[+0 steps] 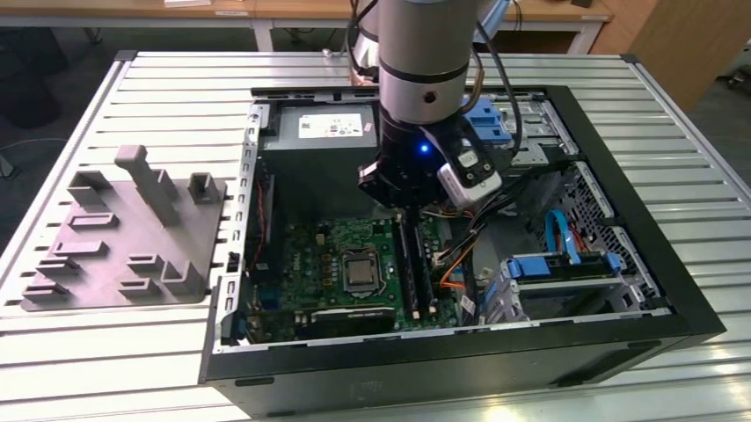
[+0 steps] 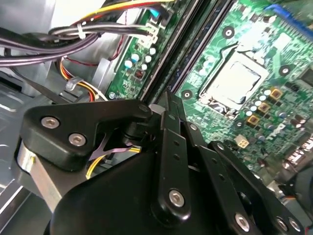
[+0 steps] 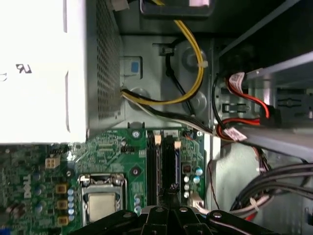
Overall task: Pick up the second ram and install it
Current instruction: 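Press down the second ram until it locks into place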
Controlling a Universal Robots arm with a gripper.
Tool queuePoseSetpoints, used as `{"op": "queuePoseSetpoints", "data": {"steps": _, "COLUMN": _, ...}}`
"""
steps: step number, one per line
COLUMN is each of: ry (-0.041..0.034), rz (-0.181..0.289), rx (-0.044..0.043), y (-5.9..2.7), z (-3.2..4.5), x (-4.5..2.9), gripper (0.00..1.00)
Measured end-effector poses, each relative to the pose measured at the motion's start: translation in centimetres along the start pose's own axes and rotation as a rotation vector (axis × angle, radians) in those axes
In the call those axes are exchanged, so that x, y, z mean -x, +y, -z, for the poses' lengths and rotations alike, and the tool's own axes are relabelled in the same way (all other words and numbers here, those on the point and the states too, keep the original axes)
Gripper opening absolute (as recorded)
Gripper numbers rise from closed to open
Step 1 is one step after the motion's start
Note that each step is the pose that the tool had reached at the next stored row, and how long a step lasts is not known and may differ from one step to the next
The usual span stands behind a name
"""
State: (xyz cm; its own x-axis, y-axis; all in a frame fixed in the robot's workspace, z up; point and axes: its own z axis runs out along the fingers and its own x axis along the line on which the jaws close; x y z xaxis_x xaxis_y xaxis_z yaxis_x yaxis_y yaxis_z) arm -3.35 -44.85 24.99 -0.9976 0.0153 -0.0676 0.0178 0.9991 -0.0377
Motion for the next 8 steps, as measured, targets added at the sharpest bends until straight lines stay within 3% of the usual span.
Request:
{"op": "queuePoseSetpoints", "data": {"steps": 4, "ry": -0.0022, "rz": 0.0, "rx": 0.0001, "y": 0.6, "z": -0.52, "x": -0.09, "gripper": 0.1}}
{"op": "queuePoseSetpoints", "data": {"steps": 8, "ry": -0.0026, "rz": 0.0, "rx": 0.0001, "y": 0.65, "z": -0.56, "x": -0.16, "gripper": 0.1}}
